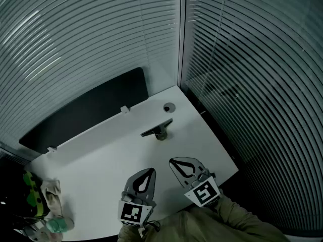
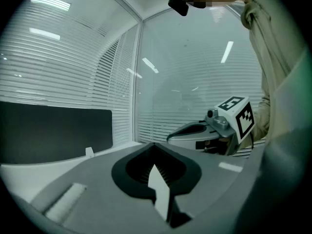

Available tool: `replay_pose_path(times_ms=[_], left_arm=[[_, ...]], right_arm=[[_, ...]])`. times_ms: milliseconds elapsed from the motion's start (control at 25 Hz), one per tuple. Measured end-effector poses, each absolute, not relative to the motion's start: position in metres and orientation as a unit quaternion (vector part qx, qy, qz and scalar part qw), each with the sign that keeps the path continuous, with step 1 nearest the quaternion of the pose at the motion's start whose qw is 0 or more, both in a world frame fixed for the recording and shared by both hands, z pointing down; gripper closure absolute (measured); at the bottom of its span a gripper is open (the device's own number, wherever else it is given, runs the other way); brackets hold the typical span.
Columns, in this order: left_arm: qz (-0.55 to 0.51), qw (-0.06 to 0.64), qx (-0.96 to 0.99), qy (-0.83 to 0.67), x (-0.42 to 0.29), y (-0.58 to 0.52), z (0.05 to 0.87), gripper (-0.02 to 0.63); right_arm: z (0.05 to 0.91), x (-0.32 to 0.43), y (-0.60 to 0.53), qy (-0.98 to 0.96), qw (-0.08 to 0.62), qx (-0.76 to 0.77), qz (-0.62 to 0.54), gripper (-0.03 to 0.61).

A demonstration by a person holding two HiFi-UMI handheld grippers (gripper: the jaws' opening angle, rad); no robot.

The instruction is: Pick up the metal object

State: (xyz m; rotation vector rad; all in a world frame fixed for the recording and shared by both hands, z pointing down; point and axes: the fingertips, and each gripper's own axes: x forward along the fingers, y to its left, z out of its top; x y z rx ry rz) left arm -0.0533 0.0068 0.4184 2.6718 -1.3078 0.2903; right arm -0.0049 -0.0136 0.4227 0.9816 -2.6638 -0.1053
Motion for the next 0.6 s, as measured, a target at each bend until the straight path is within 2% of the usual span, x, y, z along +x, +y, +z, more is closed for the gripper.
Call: replay_pose_path(times_ms=[440,520,600], left_arm=[[0.099,0.103,0.883,-0.448,-0.062,-0.019,0.44,0.607],[0.101,0.108,0.879,-0.453,-0.064,-0.021,0.442,0.607],[0.104,0.112,0.875,-0.459,-0.066,-0.024,0.445,0.607]], right_arm=[[0.485,-0.008,-0.111,-0.85,0.338,0.323,-0.245,0.57],[0.501,-0.014,-0.122,-0.845,0.361,0.301,-0.256,0.523],[0.517,-0.018,-0.134,-0.841,0.381,0.287,-0.256,0.506]])
